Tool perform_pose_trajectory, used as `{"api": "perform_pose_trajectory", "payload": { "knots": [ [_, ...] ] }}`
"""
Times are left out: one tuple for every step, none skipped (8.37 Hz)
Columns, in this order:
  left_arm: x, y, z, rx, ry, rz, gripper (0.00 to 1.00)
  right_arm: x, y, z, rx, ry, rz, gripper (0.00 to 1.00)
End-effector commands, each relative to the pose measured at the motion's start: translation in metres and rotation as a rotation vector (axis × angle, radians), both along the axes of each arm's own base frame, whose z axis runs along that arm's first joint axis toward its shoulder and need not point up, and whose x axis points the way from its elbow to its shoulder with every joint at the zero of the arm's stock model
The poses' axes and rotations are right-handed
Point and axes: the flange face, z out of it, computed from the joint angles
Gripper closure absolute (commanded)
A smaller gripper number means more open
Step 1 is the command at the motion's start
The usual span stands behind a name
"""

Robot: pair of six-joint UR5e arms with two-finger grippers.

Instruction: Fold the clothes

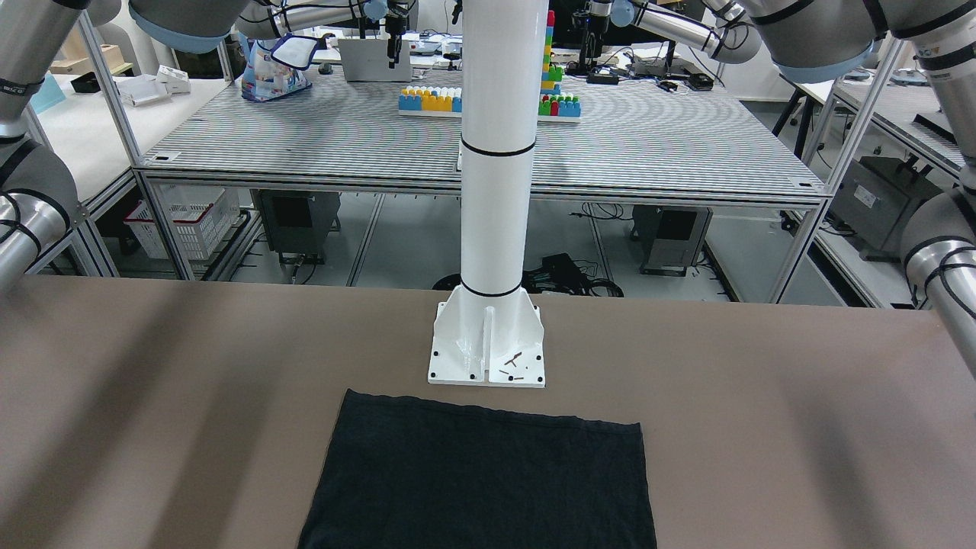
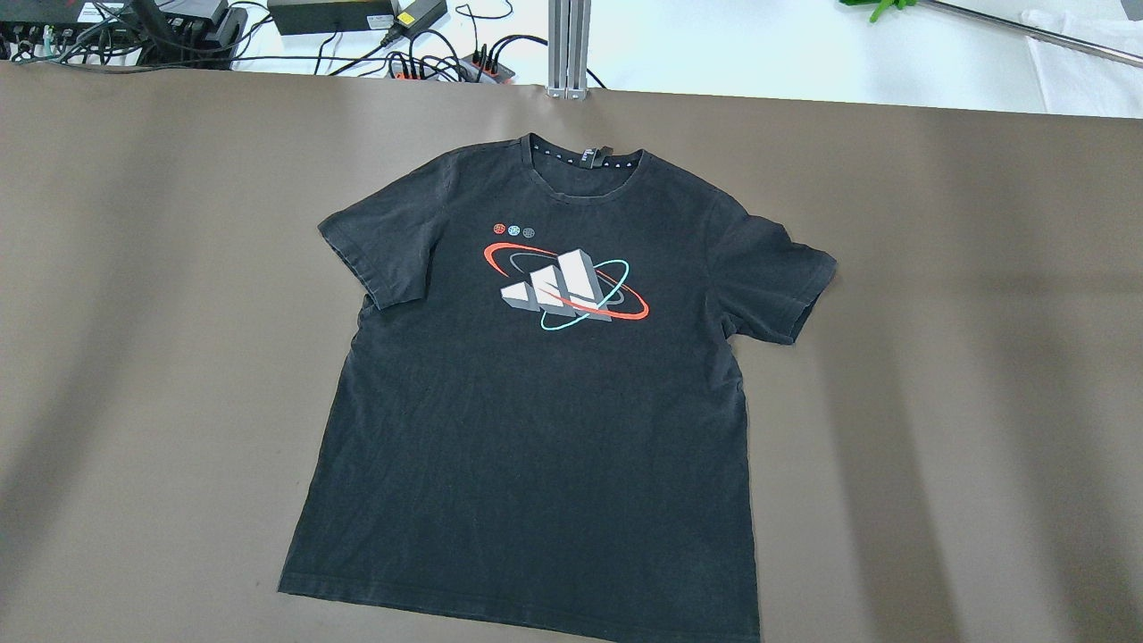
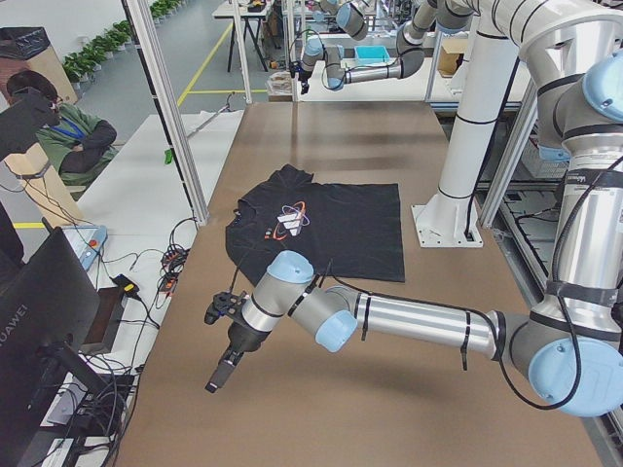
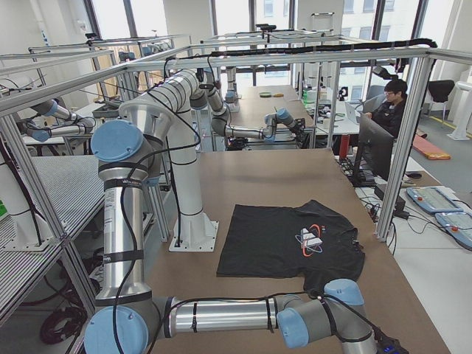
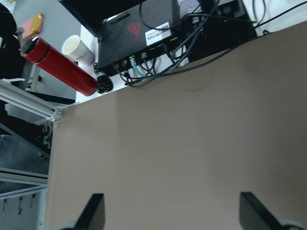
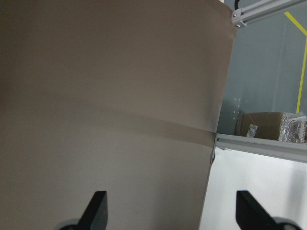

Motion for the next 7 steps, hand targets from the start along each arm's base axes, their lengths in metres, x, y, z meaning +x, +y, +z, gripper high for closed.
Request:
{"api": "perform_pose_trajectory", "payload": {
  "knots": [
    [0.068, -0.029, -0.044, -0.010, 0.186, 0.034, 0.00, -0.080, -0.016, -0.025, 0.061, -0.104, 0.051, 0.06],
    [0.119, -0.032, -0.066, -0.005, 0.286, 0.021, 0.00, -0.102, -0.019, -0.037, 0.067, -0.192, 0.072, 0.06],
    [0.165, -0.041, -0.082, -0.010, 0.393, -0.008, 0.00, -0.111, -0.021, -0.054, 0.080, -0.299, 0.077, 0.06],
    [0.208, -0.049, -0.087, -0.003, 0.465, -0.008, 0.00, -0.117, -0.021, -0.062, 0.073, -0.382, 0.095, 0.06],
    [0.239, -0.063, -0.099, -0.008, 0.511, -0.013, 0.00, -0.122, -0.023, -0.069, 0.075, -0.412, 0.119, 0.06],
    [0.258, -0.077, -0.113, -0.014, 0.525, -0.012, 0.00, -0.137, -0.028, -0.079, 0.081, -0.437, 0.123, 0.06],
    [0.270, -0.089, -0.131, -0.012, 0.547, -0.018, 0.00, -0.162, -0.032, -0.087, 0.082, -0.499, 0.162, 0.06]
  ]
}}
